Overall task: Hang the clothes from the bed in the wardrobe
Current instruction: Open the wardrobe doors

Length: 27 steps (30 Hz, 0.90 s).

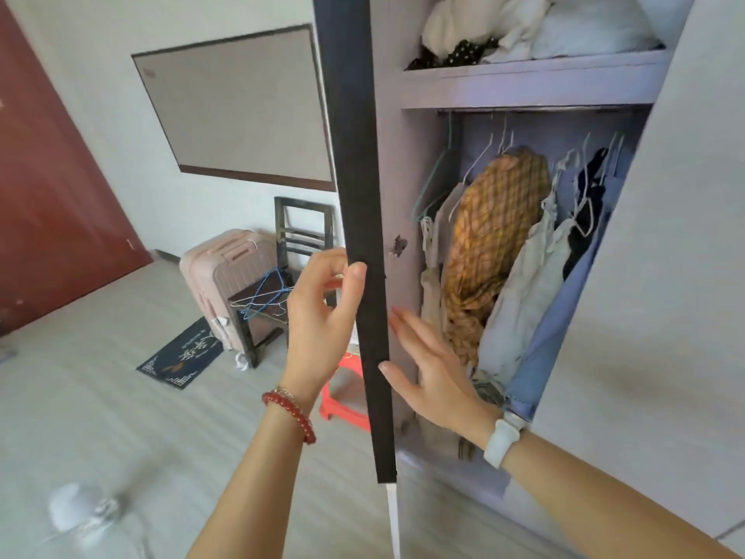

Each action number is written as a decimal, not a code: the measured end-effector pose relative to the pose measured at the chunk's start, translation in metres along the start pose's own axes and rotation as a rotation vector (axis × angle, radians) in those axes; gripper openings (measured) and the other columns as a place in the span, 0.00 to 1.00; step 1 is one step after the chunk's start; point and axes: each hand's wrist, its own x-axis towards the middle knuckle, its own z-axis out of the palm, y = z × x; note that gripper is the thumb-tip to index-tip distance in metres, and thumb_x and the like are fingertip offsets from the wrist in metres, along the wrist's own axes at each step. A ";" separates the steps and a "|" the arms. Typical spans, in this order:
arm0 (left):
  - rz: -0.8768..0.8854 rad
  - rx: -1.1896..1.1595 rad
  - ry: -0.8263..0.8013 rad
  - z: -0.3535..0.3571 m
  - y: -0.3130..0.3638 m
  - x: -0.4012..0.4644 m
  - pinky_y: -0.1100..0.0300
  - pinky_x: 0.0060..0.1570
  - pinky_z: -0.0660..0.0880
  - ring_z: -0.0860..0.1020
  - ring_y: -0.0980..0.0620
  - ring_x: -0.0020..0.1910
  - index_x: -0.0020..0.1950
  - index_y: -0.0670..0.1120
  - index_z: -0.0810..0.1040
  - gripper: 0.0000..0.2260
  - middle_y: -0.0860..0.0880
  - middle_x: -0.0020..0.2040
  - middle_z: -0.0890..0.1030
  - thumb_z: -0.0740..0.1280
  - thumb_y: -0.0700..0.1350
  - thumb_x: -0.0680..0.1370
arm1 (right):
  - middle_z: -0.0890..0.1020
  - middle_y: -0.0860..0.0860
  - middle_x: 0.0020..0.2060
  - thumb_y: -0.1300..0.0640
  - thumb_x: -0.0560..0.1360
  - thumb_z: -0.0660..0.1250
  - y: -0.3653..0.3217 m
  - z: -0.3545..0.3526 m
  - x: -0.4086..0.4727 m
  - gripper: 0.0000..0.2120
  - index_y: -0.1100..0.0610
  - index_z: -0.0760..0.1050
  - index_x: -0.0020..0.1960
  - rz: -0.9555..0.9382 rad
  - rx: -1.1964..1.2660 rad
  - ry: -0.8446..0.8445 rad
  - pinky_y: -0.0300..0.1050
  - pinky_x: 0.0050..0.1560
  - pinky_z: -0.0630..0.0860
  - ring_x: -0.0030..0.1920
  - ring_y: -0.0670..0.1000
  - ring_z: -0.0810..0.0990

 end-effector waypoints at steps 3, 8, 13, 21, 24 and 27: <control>-0.034 -0.028 0.086 -0.038 -0.017 0.004 0.74 0.41 0.69 0.74 0.67 0.39 0.44 0.50 0.72 0.04 0.65 0.38 0.76 0.59 0.46 0.77 | 0.53 0.45 0.73 0.44 0.76 0.56 -0.021 0.038 0.018 0.31 0.53 0.51 0.74 -0.029 0.033 -0.062 0.31 0.68 0.53 0.71 0.38 0.49; -0.009 0.058 0.171 -0.081 -0.051 0.019 0.62 0.54 0.72 0.72 0.61 0.50 0.60 0.32 0.66 0.12 0.74 0.46 0.69 0.58 0.37 0.79 | 0.49 0.45 0.75 0.49 0.77 0.57 -0.050 0.090 0.051 0.29 0.46 0.49 0.74 -0.085 0.019 -0.130 0.38 0.62 0.63 0.73 0.44 0.49; -0.117 0.107 0.285 -0.098 -0.068 0.036 0.40 0.56 0.71 0.72 0.40 0.53 0.67 0.34 0.61 0.19 0.59 0.51 0.68 0.60 0.36 0.77 | 0.53 0.47 0.74 0.53 0.78 0.57 -0.057 0.110 0.073 0.26 0.50 0.54 0.74 -0.087 -0.011 -0.156 0.40 0.68 0.58 0.74 0.47 0.50; 0.410 0.476 0.127 -0.047 -0.076 -0.003 0.58 0.61 0.64 0.69 0.47 0.61 0.63 0.46 0.68 0.18 0.44 0.62 0.71 0.60 0.38 0.73 | 0.76 0.59 0.59 0.67 0.72 0.63 -0.004 0.063 0.055 0.17 0.64 0.73 0.61 0.042 -0.126 0.048 0.55 0.64 0.68 0.62 0.60 0.73; 0.316 0.372 -0.172 -0.009 -0.087 0.004 0.58 0.55 0.69 0.72 0.50 0.56 0.62 0.43 0.72 0.17 0.44 0.57 0.76 0.59 0.40 0.74 | 0.80 0.61 0.53 0.68 0.69 0.62 0.031 0.027 0.037 0.14 0.66 0.77 0.54 0.143 -0.249 0.107 0.59 0.58 0.73 0.57 0.62 0.77; 0.158 0.321 -0.359 0.039 -0.103 0.016 0.51 0.54 0.73 0.75 0.46 0.53 0.61 0.42 0.74 0.15 0.44 0.54 0.77 0.60 0.41 0.75 | 0.79 0.61 0.53 0.65 0.68 0.62 0.068 -0.015 0.017 0.15 0.65 0.78 0.52 0.277 -0.440 0.168 0.60 0.57 0.73 0.57 0.64 0.76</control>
